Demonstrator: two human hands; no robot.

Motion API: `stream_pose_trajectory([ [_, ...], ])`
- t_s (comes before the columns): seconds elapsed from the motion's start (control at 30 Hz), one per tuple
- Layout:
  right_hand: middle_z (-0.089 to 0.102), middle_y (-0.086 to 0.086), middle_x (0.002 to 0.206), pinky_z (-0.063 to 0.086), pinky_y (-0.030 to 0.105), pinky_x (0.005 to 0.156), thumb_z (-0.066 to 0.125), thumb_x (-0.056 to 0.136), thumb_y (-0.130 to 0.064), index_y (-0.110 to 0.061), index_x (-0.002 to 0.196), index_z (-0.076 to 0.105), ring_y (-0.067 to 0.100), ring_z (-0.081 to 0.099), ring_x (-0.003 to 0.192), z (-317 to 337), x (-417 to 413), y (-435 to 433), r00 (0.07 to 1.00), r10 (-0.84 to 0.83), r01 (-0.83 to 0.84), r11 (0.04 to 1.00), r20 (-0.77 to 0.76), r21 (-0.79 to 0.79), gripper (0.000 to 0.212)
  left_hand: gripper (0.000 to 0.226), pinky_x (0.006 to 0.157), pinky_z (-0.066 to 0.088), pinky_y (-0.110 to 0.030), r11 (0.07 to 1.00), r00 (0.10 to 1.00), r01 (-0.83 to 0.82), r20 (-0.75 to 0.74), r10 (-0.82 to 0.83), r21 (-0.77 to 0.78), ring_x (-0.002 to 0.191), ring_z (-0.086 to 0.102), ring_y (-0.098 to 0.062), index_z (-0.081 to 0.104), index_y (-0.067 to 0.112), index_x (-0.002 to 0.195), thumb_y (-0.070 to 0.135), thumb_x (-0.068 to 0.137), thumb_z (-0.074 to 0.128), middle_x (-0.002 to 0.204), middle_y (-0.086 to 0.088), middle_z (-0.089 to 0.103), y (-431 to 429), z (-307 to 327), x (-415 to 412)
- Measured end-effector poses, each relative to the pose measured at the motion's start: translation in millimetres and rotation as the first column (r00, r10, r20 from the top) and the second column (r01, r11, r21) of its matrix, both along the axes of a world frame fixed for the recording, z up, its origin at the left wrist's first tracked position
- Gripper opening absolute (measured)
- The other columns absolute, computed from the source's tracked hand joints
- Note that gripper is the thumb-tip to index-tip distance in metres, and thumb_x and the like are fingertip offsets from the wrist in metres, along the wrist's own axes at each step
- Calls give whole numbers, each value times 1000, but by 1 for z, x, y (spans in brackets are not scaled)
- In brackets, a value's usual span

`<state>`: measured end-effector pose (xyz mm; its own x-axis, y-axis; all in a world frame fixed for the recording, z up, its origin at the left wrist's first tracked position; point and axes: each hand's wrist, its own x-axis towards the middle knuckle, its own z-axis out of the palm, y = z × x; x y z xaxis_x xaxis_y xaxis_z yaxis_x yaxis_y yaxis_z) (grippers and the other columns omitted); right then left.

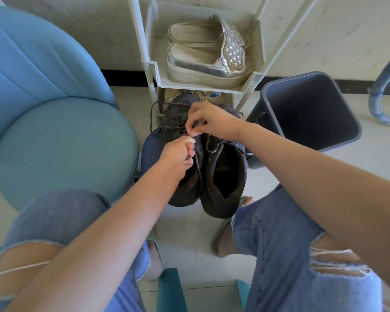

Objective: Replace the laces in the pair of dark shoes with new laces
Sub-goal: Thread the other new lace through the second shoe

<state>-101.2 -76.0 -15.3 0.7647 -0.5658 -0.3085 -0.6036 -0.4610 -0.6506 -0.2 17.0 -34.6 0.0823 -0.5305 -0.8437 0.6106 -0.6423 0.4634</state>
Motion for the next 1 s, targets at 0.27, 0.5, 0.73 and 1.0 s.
stream_pose_trajectory([
  [0.27, 62, -5, 85, 40, 6, 74, 64, 89, -8, -6, 93, 67, -9, 51, 71, 28, 25, 21, 977, -62, 28, 986, 203, 163, 5, 32, 29, 19, -14, 998, 978, 66, 198, -64, -4, 42, 32, -4, 53, 12, 128, 8, 96, 50, 53, 5, 41, 2, 4, -4],
  [0.5, 45, 7, 76, 44, 21, 55, 45, 98, 0, -6, 86, 52, 9, 47, 56, 74, 52, 50, 811, -219, -191, 777, 542, 600, 16, 24, 31, 17, -13, 997, 964, 71, 255, -67, -7, 42, 33, -6, 60, 2, 111, 2, 93, 44, 57, 1, 42, 4, 6, -8],
  [0.73, 44, 10, 77, 16, 14, 40, 44, 100, -4, -8, 88, 53, 6, 36, 53, 75, 61, 26, 720, -469, -46, 703, 512, 709, 15, 27, 37, 33, -15, 919, 629, 394, 736, -249, -26, 27, 43, -1, 61, 8, 75, 29, 91, 58, 39, 5, 55, 3, 17, 13],
  [1.0, 63, 4, 82, 35, 13, 47, 47, 100, -29, -2, 98, 64, 6, 48, 56, 56, 20, -2, 988, -147, 154, 975, -53, 161, 32, 23, 32, 32, -9, 816, 475, 575, 787, -393, 60, 29, 49, 1, 66, -3, 95, 15, 96, 51, 57, 0, 58, -16, 43, 43],
])
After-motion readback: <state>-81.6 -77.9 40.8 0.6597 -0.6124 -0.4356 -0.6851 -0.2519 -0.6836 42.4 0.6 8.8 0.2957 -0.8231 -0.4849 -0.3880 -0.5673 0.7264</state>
